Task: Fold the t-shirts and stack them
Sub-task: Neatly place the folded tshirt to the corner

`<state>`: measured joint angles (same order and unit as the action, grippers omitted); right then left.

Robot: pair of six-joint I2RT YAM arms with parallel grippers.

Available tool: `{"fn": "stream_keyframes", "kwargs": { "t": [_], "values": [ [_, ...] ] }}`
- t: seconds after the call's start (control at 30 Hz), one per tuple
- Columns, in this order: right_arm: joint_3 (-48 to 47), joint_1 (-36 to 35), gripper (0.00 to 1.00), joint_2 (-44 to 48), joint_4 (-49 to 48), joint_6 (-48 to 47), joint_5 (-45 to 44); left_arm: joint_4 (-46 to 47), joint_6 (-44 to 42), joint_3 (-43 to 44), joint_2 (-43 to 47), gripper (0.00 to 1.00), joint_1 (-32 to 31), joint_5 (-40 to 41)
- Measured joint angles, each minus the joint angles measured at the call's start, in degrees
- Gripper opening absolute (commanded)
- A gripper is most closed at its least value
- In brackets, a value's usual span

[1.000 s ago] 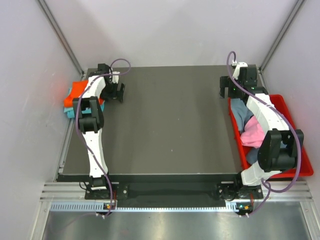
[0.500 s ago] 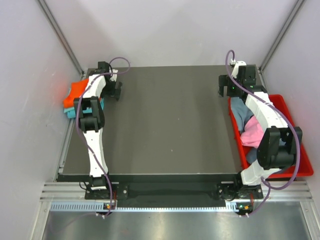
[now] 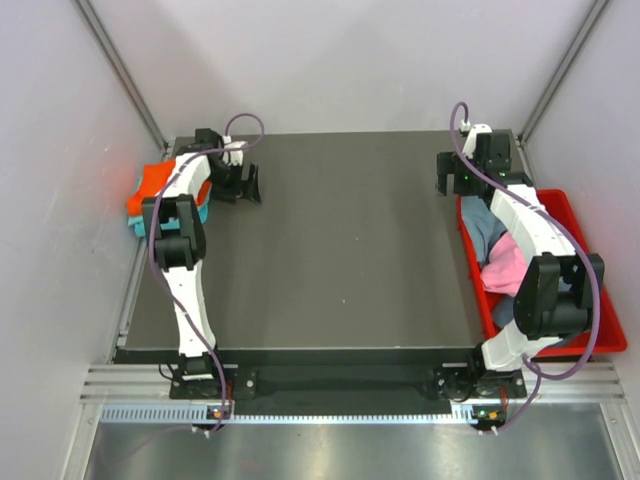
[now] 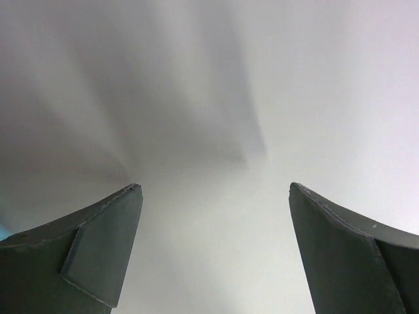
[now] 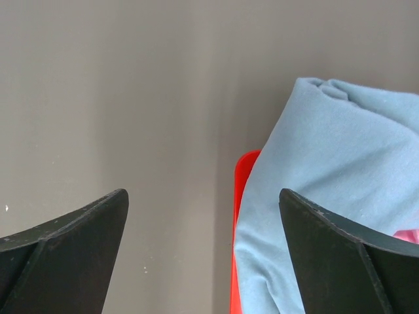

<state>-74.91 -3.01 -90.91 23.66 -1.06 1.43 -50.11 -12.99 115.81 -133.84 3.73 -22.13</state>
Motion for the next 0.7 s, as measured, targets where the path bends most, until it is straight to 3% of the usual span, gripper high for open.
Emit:
{"fn": "stream_keyframes", "kwargs": {
  "t": [0.1,0.23,0.5,0.7],
  "values": [
    [0.3,0.0,1.00,0.0,0.5,0.2,0.0,3.3,5.6,-5.9,4.6,0.99,-0.5,-3.0],
    [0.2,-0.4,1.00,0.0,1.3,0.2,-0.1,6.0,9.3,-9.1,10.0,0.99,-2.6,-0.7],
    [-2.0,-0.7,1.00,0.0,2.8,0.2,-0.5,9.2,13.0,-6.5,14.6,0.99,-8.3,2.3],
    [-2.8,-0.8,1.00,0.1,2.8,1.0,-0.5,10.5,13.8,-4.0,15.7,0.99,-8.2,4.6]
  ]
}}
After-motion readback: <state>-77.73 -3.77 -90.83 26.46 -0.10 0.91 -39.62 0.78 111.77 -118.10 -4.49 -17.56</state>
